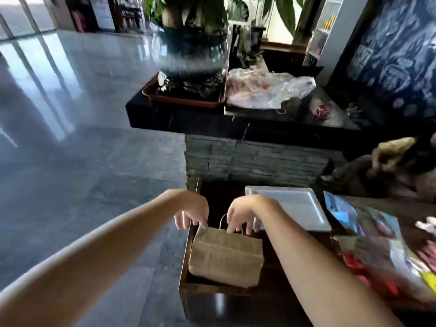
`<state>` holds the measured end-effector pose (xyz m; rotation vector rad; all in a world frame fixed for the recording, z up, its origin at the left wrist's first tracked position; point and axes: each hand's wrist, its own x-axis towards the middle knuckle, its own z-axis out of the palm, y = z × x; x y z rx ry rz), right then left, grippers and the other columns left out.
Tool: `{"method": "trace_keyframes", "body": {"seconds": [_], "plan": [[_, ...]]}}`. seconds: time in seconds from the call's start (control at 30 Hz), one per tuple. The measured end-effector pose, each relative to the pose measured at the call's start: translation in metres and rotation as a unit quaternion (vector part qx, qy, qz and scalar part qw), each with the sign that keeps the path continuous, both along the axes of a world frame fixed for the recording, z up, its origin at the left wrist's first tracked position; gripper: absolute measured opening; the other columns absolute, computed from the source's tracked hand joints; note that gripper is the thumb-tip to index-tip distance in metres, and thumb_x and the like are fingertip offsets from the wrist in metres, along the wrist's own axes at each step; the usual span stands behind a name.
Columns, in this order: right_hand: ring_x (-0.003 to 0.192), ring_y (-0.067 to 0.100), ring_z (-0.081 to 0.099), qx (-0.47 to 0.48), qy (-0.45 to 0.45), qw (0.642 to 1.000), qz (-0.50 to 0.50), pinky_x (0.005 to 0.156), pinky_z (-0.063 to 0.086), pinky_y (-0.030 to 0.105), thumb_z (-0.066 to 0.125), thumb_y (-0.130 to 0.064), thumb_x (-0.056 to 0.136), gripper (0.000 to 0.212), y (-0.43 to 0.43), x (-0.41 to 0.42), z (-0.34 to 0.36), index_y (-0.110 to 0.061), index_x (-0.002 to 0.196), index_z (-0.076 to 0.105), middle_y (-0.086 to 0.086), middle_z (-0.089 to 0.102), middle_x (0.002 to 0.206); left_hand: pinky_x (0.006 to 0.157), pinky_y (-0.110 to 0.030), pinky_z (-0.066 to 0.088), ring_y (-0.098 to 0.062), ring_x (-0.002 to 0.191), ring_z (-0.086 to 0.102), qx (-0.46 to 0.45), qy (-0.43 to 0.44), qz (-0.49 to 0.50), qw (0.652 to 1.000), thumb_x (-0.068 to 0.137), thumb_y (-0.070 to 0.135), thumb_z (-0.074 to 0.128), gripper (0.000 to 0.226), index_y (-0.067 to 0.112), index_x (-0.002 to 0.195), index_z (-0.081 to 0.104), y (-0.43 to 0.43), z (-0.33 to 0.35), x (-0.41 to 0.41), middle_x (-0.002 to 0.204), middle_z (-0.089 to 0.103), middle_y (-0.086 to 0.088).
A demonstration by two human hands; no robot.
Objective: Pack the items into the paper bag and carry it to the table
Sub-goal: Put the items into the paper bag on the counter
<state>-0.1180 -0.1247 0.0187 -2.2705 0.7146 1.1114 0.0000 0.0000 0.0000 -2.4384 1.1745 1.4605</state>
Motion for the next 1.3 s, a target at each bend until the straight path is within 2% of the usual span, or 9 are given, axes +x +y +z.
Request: {"method": "trace_keyframes", "body": {"seconds": [0.17, 0.27, 0.4, 0.57, 0.83, 1.0, 1.1, 1.2, 1.3], "plan": [[0.066, 0.024, 0.065, -0.076, -0.093, 0.993, -0.012, 0.061, 0.052, 0.027, 0.063, -0.027, 0.076, 0.025, 0.011, -0.033, -0.061, -0.021, 0.098, 0.073, 0.004, 0.07, 0.09, 0.071, -0.035, 0.061, -0.025, 0.083, 0.071, -0.074, -0.103, -0.022, 0.992, 0.077, 0.029, 0.062, 0.017, 0.028, 0.091, 0.071, -0.004, -0.061, -0.04, 0.088, 0.067, 0.0], [0.093, 0.03, 0.065, -0.098, -0.132, 0.986, -0.025, 0.078, 0.052, 0.035, 0.062, -0.028, 0.075, 0.029, 0.013, -0.048, -0.094, -0.019, 0.101, 0.069, 0.008, 0.066, 0.104, 0.068, -0.034, 0.058, -0.024, 0.073, 0.065, -0.098, -0.175, -0.016, 0.98, 0.069, 0.047, 0.06, 0.025, 0.027, 0.08, 0.07, -0.005, -0.08, -0.05, 0.079, 0.066, 0.003], [0.104, 0.029, 0.061, -0.154, -0.259, 0.954, 0.009, 0.082, 0.05, 0.036, 0.059, -0.027, 0.08, 0.028, 0.016, -0.07, -0.126, -0.02, 0.106, 0.064, 0.006, 0.063, 0.11, 0.064, -0.035, 0.051, -0.028, 0.089, 0.067, -0.149, -0.265, 0.004, 0.953, 0.08, 0.031, 0.056, 0.02, 0.024, 0.098, 0.062, -0.013, -0.104, -0.059, 0.1, 0.068, -0.001], [0.102, 0.019, 0.059, -0.17, -0.38, 0.909, -0.01, 0.086, 0.053, 0.032, 0.061, -0.021, 0.086, 0.023, 0.022, -0.098, -0.162, -0.027, 0.107, 0.068, 0.0, 0.067, 0.105, 0.088, -0.041, 0.042, -0.028, 0.114, 0.044, -0.151, -0.276, -0.011, 0.949, 0.085, 0.045, 0.055, 0.035, 0.034, 0.118, 0.059, -0.012, -0.135, -0.062, 0.121, 0.053, 0.001], [0.086, 0.003, 0.06, -0.071, -0.384, 0.904, -0.176, 0.073, 0.051, 0.015, 0.065, -0.035, 0.083, 0.016, 0.019, -0.106, -0.166, -0.028, 0.095, 0.073, -0.011, 0.068, 0.093, 0.088, -0.034, 0.035, -0.017, 0.105, 0.048, -0.341, -0.245, 0.014, 0.907, 0.085, 0.029, 0.062, 0.013, 0.034, 0.087, 0.073, -0.01, -0.121, -0.049, 0.107, 0.064, 0.017], [0.075, 0.0, 0.066, -0.067, -0.46, 0.768, -0.441, 0.071, 0.053, 0.023, 0.065, -0.031, 0.084, 0.01, -0.009, -0.125, -0.114, -0.028, 0.08, 0.073, -0.012, 0.071, 0.073, 0.08, -0.031, 0.039, -0.013, 0.094, 0.055, -0.517, -0.255, -0.041, 0.816, 0.083, 0.023, 0.071, 0.01, 0.031, 0.088, 0.071, 0.018, -0.089, -0.053, 0.093, 0.067, 0.015], [0.076, 0.017, 0.07, 0.063, -0.468, 0.713, -0.518, 0.072, 0.058, 0.032, 0.062, -0.032, 0.086, 0.015, -0.035, -0.124, -0.06, -0.026, 0.078, 0.074, -0.001, 0.073, 0.076, 0.079, -0.032, 0.04, -0.015, 0.098, 0.057, -0.554, -0.256, -0.096, 0.786, 0.082, 0.019, 0.07, 0.013, 0.029, 0.089, 0.07, 0.03, -0.071, -0.049, 0.098, 0.066, 0.012], [0.08, 0.017, 0.072, 0.159, -0.436, 0.808, -0.362, 0.068, 0.059, 0.027, 0.053, -0.025, 0.092, 0.022, -0.042, -0.104, -0.025, -0.024, 0.088, 0.075, -0.001, 0.074, 0.085, 0.082, -0.031, 0.042, -0.019, 0.099, 0.062, -0.561, -0.247, -0.169, 0.772, 0.077, 0.01, 0.074, 0.017, 0.022, 0.088, 0.073, 0.042, -0.061, -0.052, 0.097, 0.07, 0.004], [0.082, 0.007, 0.072, 0.13, -0.305, 0.925, -0.184, 0.071, 0.059, 0.024, 0.049, -0.017, 0.094, 0.026, -0.021, -0.067, -0.029, -0.023, 0.102, 0.073, -0.007, 0.075, 0.093, 0.083, -0.029, 0.05, -0.022, 0.096, 0.067, -0.561, -0.198, -0.229, 0.771, 0.076, 0.0, 0.072, 0.016, 0.013, 0.086, 0.075, 0.05, -0.055, -0.054, 0.093, 0.072, -0.003]]}}
